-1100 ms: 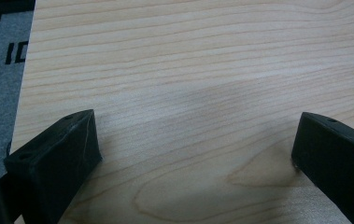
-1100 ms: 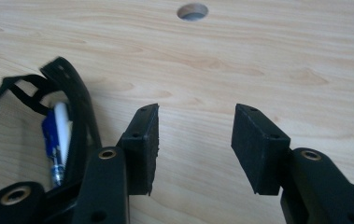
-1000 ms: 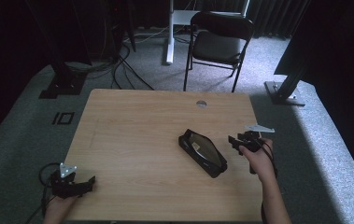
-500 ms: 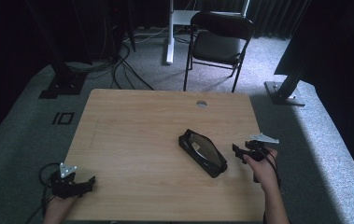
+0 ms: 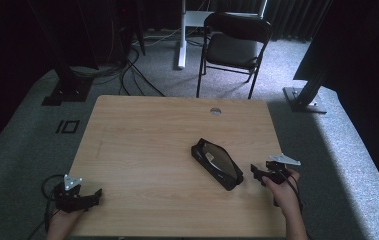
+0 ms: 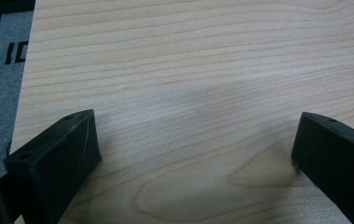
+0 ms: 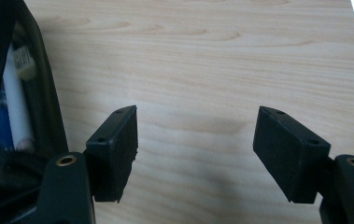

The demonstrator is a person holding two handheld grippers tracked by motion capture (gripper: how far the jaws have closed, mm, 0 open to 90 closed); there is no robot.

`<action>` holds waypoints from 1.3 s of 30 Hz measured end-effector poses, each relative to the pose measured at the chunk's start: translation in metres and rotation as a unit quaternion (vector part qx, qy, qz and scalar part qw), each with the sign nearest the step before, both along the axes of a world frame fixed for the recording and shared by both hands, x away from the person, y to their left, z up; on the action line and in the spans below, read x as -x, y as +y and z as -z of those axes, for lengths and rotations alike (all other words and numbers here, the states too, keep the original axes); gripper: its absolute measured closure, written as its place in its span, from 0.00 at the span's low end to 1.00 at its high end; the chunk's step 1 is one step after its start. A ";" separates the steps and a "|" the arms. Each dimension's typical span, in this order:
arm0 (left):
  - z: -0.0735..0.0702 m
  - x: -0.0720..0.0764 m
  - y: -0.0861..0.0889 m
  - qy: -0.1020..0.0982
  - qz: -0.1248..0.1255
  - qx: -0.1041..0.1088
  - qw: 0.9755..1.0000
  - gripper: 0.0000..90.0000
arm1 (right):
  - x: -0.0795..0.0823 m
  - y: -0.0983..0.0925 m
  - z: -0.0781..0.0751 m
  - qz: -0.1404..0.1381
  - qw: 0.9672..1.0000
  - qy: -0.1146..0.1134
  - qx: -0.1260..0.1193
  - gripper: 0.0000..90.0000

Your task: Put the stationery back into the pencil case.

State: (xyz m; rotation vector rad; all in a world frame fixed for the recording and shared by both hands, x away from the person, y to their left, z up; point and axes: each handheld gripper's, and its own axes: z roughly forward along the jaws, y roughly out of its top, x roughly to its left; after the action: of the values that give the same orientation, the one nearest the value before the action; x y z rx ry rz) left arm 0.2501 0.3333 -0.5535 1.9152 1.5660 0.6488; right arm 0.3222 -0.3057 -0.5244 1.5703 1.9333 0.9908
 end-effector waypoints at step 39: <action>0.000 0.000 0.000 0.001 0.001 -0.001 1.000 0.01 | 0.076 -0.006 0.030 0.057 0.998 -0.012 0.040 0.17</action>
State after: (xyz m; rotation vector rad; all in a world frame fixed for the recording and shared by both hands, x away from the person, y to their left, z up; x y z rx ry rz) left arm 0.2501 0.3335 -0.5533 1.9188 1.5655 0.6486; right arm 0.2464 -0.3117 -0.5540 1.5962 1.8234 0.8704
